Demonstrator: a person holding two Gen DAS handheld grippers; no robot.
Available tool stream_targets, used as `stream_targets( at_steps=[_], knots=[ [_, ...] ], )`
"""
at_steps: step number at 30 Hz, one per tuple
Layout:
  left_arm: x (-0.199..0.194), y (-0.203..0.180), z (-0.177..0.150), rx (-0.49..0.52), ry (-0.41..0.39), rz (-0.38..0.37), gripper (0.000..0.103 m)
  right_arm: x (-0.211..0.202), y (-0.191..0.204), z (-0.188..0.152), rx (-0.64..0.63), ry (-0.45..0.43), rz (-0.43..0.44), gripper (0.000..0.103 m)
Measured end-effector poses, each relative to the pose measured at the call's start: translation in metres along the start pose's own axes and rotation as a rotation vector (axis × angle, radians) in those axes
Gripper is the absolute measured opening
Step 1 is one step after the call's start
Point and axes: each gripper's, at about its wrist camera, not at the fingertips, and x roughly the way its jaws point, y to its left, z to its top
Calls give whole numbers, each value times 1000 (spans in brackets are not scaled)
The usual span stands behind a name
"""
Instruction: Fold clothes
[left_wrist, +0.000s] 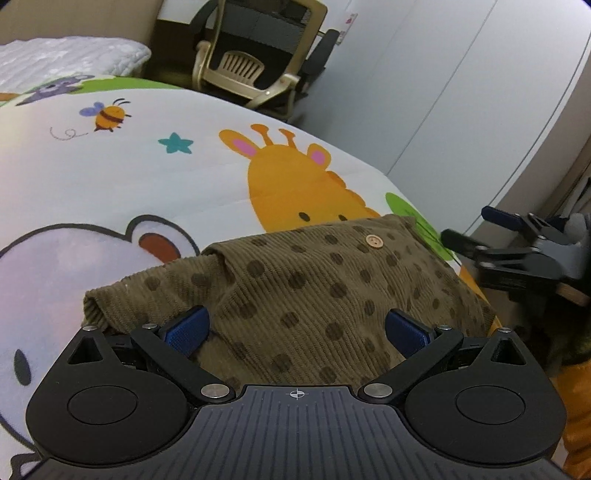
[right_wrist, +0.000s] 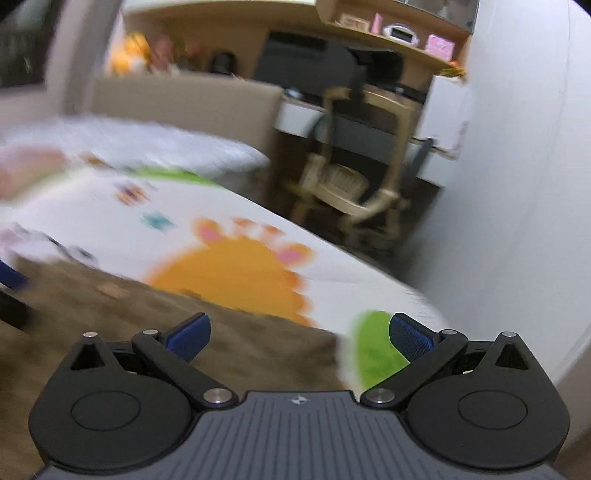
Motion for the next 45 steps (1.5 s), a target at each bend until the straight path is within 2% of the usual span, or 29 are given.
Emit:
stream_targets(
  at_steps=[3,5,9,14,18,24,26,31,32,34,37,39,41,43,45],
  knots=[
    [-6,3,-3,3,-6,-3,103,7,14,-13,21,72,98,103],
    [-12,5,-5,6,-9,-2,103,19,23,-31,-4,140,71,103],
    [-20,12,-11,5,-4,7,103,19,15,-46,86,150,82,103],
    [-27,15,-21,9,3,16,103,14,18,-46,65,146,54,103],
    [-26,20,-26,-3,19,61,103,15,19,-48,66,145,49,103],
    [-38,30,-30,-13,-4,82,103,16,19,-48,72,152,40,103],
    [-45,37,-31,-24,-21,126,103,14,23,-48,56,143,23,103],
    [-64,75,-28,-152,-91,322,103,8,33,-50,2,105,-17,103],
    [-67,80,-25,-166,-96,329,103,7,34,-50,-6,100,-21,103],
    [-67,84,-19,-145,-83,304,103,6,36,-50,-17,94,-27,103],
    [-53,74,-16,-2,-21,285,103,7,33,-50,1,100,-21,103],
    [-40,65,-16,106,5,327,103,7,33,-50,6,102,-19,103],
    [-28,59,-12,167,-12,395,103,8,33,-50,11,103,-18,103],
    [-28,68,-1,97,-81,421,103,8,32,-51,18,103,-16,103],
    [-40,85,9,-41,-153,415,103,8,31,-51,26,106,-10,103]
  ],
)
